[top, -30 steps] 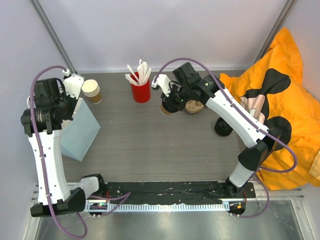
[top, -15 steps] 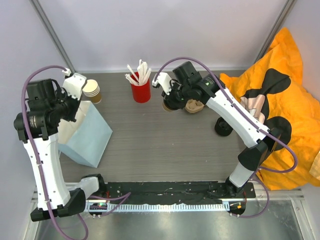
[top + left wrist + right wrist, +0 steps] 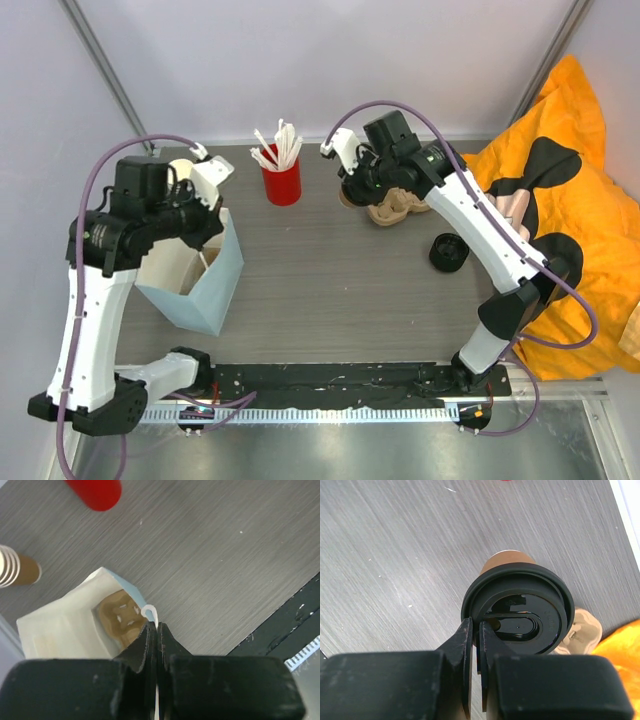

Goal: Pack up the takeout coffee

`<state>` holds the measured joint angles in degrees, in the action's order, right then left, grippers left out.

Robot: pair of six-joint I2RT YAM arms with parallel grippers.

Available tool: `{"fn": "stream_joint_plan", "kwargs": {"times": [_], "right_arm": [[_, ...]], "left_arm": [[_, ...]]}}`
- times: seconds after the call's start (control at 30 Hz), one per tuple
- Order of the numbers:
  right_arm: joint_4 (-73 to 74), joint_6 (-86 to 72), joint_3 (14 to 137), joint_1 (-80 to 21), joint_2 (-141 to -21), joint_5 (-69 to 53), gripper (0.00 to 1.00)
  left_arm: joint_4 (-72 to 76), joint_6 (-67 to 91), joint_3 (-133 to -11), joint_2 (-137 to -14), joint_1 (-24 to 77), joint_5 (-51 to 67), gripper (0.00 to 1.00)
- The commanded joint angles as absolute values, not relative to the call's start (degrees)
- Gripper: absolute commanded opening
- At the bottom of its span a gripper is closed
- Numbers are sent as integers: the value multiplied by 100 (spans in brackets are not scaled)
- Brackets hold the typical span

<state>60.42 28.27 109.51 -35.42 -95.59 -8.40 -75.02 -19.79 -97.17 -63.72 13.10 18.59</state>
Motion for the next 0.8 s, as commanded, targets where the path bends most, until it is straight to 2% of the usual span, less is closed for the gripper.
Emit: {"fn": "stream_joint_plan", "kwargs": {"times": [0.0, 0.3, 0.5, 0.77], "right_arm": [[5827, 2760, 11215, -3358, -9220, -791, 1], [5704, 2742, 10943, -2892, -8868, -870, 1], [5687, 2725, 10890, -2804, -8763, -835, 1], [5695, 2698, 10969, -2742, -8701, -703, 1]], "left_arm": [[-6944, -1424, -9905, -6635, 1941, 1618, 0], [-6715, -1468, -10397, -7303, 2724, 1556, 1], [-6741, -1538, -10889, -7593, 3110, 1801, 1], [-6838, -1591, -10898, -7831, 3629, 2294, 5]]}}
